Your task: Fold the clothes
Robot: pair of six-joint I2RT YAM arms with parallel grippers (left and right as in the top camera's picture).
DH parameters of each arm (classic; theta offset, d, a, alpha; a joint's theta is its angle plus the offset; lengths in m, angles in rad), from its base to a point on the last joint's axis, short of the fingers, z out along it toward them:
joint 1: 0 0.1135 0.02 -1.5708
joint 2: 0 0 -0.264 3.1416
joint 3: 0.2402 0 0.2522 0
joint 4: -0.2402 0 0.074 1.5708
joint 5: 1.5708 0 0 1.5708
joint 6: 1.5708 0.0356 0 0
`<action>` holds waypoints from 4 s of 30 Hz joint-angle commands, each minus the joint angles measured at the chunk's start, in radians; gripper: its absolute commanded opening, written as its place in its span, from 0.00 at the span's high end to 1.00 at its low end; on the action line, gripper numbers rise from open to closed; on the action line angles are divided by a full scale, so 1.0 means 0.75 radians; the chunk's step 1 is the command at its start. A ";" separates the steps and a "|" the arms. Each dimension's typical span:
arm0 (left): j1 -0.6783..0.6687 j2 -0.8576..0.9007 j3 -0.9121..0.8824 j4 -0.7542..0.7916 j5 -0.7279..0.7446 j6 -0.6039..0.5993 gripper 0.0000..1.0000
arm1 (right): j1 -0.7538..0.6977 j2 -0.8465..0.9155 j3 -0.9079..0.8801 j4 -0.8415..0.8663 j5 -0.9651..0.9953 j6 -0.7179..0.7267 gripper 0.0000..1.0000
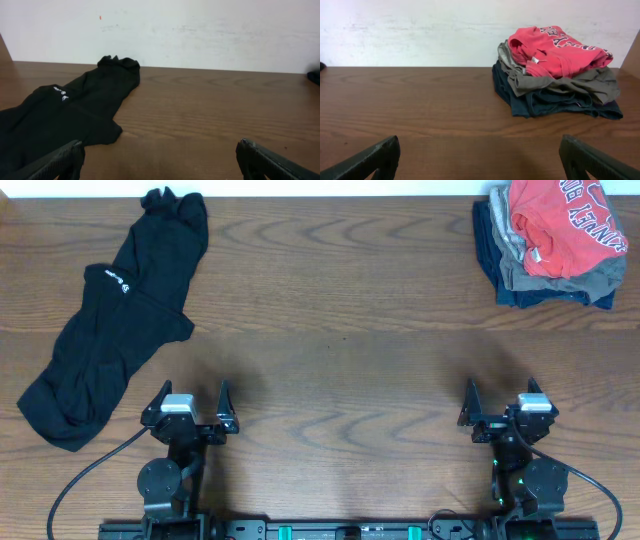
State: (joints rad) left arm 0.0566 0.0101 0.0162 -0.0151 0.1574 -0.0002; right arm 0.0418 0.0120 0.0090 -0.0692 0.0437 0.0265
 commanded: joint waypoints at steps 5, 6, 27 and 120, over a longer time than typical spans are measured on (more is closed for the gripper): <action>-0.005 -0.008 -0.016 -0.054 0.023 -0.005 0.02 | 0.010 -0.005 -0.005 -0.002 -0.004 0.019 0.01; -0.005 -0.008 -0.016 -0.054 0.023 -0.006 0.02 | 0.010 -0.005 -0.005 -0.003 -0.004 0.019 0.01; -0.005 -0.008 -0.016 -0.054 0.013 0.000 0.02 | 0.010 -0.005 -0.005 -0.002 -0.004 0.019 0.01; 0.044 2.216 1.619 -0.602 -0.119 0.355 0.02 | 0.009 2.113 1.470 -0.227 -0.583 -0.101 0.03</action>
State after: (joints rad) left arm 0.0673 1.6108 1.2114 -0.4911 0.1482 0.2886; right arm 0.0463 1.5742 1.0893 -0.2420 -0.3473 -0.0383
